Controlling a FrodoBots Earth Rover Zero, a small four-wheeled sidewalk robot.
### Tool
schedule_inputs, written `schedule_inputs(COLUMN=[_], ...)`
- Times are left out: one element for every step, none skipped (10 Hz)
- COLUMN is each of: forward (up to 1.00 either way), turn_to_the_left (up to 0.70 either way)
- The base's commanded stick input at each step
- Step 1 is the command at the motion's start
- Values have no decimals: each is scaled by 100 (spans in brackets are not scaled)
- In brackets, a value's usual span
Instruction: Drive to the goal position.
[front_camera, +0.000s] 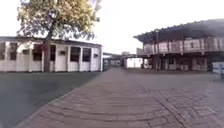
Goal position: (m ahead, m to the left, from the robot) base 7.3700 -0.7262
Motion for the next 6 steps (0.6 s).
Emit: schedule_inputs(forward=[70,70,70,70,70,70], turn_to_the_left=[0,0,0,0,0,0])
